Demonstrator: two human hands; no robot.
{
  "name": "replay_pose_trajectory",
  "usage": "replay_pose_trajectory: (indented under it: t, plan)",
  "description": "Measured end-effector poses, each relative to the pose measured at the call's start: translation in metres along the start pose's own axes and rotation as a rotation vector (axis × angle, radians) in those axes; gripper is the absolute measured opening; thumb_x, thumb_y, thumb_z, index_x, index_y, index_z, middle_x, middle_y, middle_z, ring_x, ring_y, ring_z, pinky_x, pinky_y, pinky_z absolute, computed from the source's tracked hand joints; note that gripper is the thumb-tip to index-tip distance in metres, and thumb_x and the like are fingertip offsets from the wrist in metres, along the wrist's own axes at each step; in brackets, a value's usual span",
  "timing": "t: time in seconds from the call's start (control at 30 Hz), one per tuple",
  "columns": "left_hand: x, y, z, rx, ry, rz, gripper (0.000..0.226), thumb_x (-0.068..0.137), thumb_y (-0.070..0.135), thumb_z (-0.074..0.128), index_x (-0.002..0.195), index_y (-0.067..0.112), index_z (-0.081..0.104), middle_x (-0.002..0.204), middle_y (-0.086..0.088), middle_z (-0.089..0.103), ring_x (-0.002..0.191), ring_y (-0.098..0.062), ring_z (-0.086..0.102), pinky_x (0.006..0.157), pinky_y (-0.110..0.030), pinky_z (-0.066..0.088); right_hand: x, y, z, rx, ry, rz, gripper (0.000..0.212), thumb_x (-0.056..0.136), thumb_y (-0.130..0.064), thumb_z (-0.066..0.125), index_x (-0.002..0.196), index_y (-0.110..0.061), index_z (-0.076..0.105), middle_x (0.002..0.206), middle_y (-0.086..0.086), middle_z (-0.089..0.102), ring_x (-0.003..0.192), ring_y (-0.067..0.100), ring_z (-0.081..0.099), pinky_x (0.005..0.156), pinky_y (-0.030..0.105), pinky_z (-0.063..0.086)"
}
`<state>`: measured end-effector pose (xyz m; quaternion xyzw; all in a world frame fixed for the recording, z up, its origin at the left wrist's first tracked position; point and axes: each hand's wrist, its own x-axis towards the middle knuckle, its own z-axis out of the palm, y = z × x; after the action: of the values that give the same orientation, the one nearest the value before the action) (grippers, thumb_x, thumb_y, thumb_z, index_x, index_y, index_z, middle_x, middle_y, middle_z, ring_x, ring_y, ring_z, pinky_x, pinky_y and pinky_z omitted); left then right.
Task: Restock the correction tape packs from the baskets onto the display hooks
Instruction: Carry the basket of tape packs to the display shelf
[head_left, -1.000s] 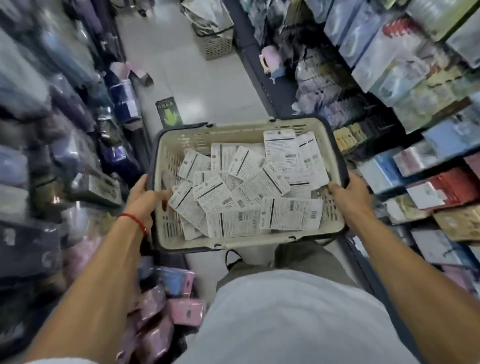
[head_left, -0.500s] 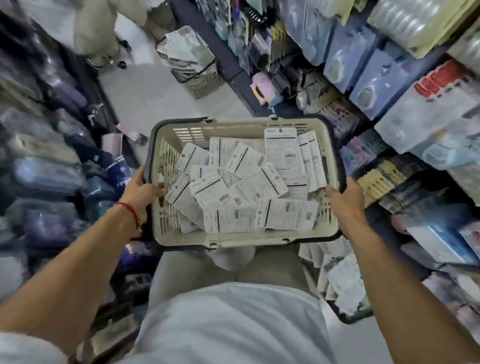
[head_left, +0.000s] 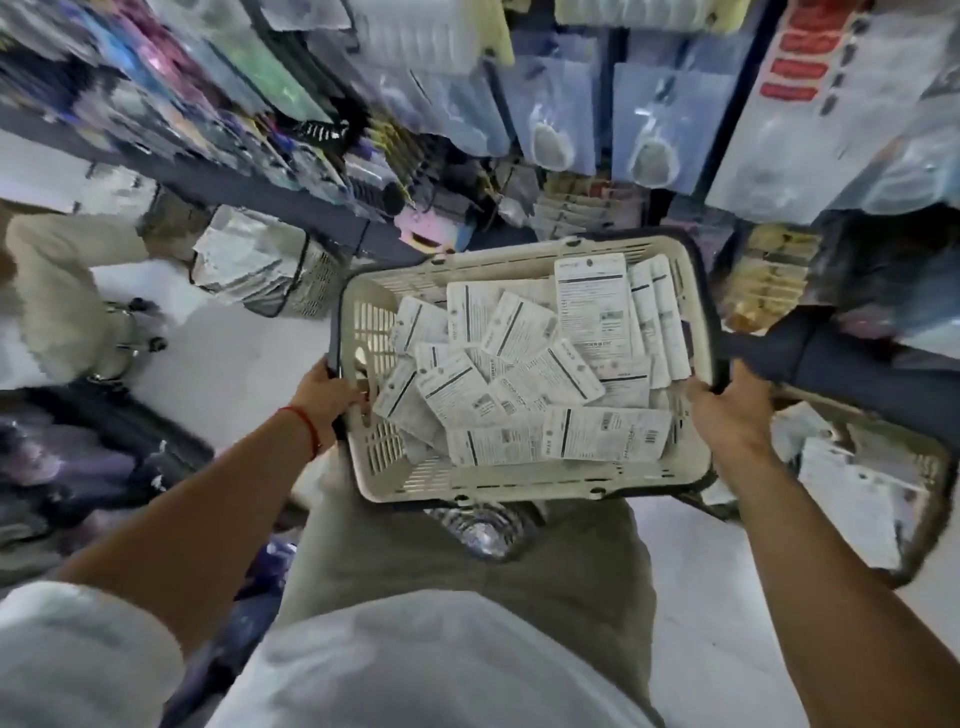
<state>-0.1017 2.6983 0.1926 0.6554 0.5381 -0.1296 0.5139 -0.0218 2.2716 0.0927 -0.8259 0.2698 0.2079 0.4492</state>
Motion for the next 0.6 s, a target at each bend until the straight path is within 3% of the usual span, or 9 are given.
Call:
replay_pose_trajectory:
  t: [0.17, 0.27, 0.37, 0.47, 0.6]
  plan:
    - [0.126, -0.018, 0.042, 0.172, -0.131, -0.045, 0.048, 0.093, -0.026, 0.036, 0.110, 0.017, 0.051, 0.095, -0.014, 0.069, 0.059, -0.029, 0.068, 0.056, -0.042, 0.059, 0.021, 0.074, 0.077, 0.031, 0.137, 0.146, 0.036, 0.093, -0.017, 0.067, 0.127, -0.006, 0.060, 0.121, 0.021, 0.070, 0.108, 0.040, 0.066, 0.084, 0.038, 0.045]
    - [0.198, -0.038, 0.070, 0.287, -0.179, -0.050, 0.048, 0.093, -0.026, 0.039, 0.108, 0.018, 0.054, 0.091, -0.011, 0.072, 0.056, -0.026, 0.071, 0.052, -0.041, 0.062, 0.031, 0.117, 0.129, 0.014, 0.206, 0.244, 0.034, 0.093, -0.015, 0.066, 0.125, -0.004, 0.061, 0.119, 0.023, 0.069, 0.109, 0.042, 0.066, 0.090, 0.047, 0.053]
    - [0.269, -0.061, 0.098, 0.367, -0.192, -0.011, 0.049, 0.093, -0.023, 0.041, 0.116, 0.018, 0.057, 0.100, -0.014, 0.071, 0.067, -0.029, 0.070, 0.057, -0.043, 0.063, 0.049, 0.156, 0.182, -0.023, 0.241, 0.275, 0.032, 0.095, -0.013, 0.064, 0.123, 0.001, 0.059, 0.116, 0.026, 0.067, 0.108, 0.045, 0.065, 0.091, 0.053, 0.053]
    - [0.338, -0.094, 0.120, 0.390, -0.183, 0.003, 0.041, 0.093, -0.019, 0.047, 0.111, 0.017, 0.059, 0.105, -0.017, 0.073, 0.072, -0.033, 0.070, 0.057, -0.043, 0.062, 0.079, 0.192, 0.233, -0.053, 0.231, 0.282, 0.032, 0.098, -0.016, 0.062, 0.123, 0.003, 0.057, 0.118, 0.029, 0.066, 0.109, 0.047, 0.064, 0.088, 0.053, 0.053]
    - [0.410, -0.141, 0.152, 0.417, -0.156, 0.055, 0.033, 0.092, -0.010, 0.058, 0.097, 0.023, 0.064, 0.111, -0.022, 0.075, 0.091, -0.041, 0.074, 0.083, -0.062, 0.061, 0.123, 0.231, 0.284, -0.069, 0.234, 0.311, 0.031, 0.100, -0.014, 0.062, 0.124, 0.005, 0.057, 0.123, 0.030, 0.064, 0.114, 0.047, 0.062, 0.091, 0.051, 0.051]
